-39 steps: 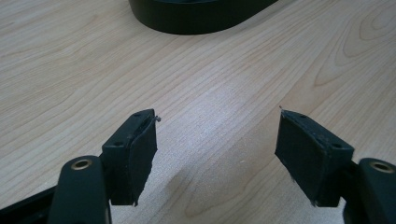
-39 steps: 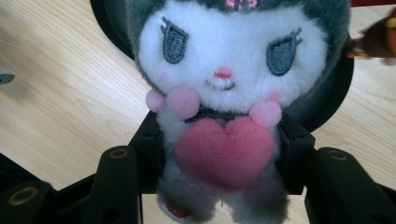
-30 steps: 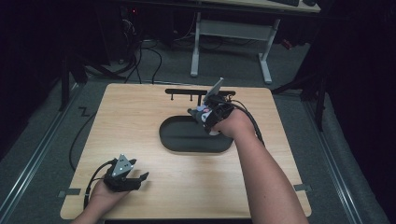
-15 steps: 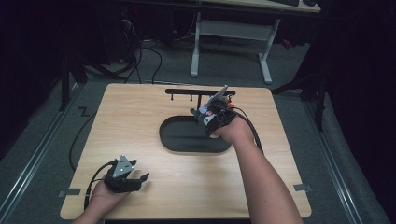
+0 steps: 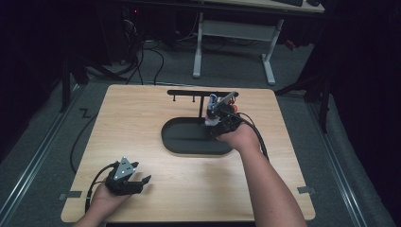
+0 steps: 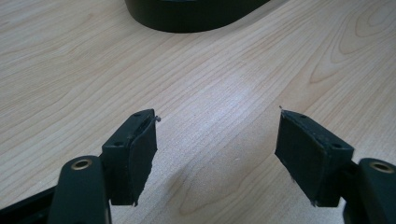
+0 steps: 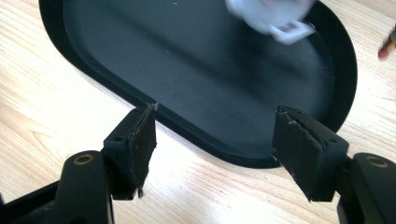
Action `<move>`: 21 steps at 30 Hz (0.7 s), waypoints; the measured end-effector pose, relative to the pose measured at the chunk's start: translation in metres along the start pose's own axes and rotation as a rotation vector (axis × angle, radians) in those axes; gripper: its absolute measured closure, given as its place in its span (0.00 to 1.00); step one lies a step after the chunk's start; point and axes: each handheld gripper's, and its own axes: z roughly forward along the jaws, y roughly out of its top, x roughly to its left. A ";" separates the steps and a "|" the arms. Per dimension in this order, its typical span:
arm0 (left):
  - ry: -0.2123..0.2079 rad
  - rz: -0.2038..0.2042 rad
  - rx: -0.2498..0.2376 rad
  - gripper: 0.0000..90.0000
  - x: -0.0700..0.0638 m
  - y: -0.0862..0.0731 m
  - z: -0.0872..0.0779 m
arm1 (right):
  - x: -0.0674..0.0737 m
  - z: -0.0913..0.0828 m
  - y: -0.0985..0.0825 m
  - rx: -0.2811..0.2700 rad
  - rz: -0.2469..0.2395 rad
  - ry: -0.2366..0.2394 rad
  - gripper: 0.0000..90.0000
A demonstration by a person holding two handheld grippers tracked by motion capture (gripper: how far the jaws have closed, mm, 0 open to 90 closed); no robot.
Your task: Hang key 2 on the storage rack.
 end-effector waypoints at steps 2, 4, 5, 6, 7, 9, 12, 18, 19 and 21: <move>0.001 0.000 0.001 0.33 0.000 0.000 0.000 | -0.002 -0.001 -0.005 -0.003 0.002 0.002 0.34; 0.002 -0.001 0.002 0.33 0.000 0.000 0.000 | -0.003 -0.001 -0.011 -0.016 -0.001 0.003 0.34; 0.003 -0.002 0.003 0.33 0.000 -0.001 0.000 | -0.004 0.000 -0.015 -0.019 -0.002 0.002 0.34; 0.003 -0.002 0.003 0.33 0.000 -0.001 0.000 | -0.004 0.000 -0.015 -0.019 -0.002 0.002 0.34; 0.005 -0.005 0.002 0.33 0.000 0.000 0.000 | -0.004 0.000 -0.017 -0.021 -0.012 -0.004 0.35; 0.006 -0.009 0.000 0.33 0.001 0.000 0.000 | -0.005 -0.001 -0.030 -0.063 -0.062 -0.026 0.39; 0.004 -0.008 0.004 0.33 0.002 0.001 0.001 | -0.006 -0.002 -0.042 -0.103 -0.075 -0.032 0.38; 0.005 -0.009 0.006 0.33 0.000 0.001 0.003 | -0.005 0.002 -0.064 -0.169 -0.093 -0.030 0.38; 0.005 -0.011 0.005 0.33 0.000 0.002 0.003 | -0.005 0.006 -0.073 -0.197 -0.104 -0.029 0.37; 0.002 -0.012 0.003 0.32 0.000 0.002 0.004 | -0.007 0.009 -0.080 -0.222 -0.098 -0.029 0.36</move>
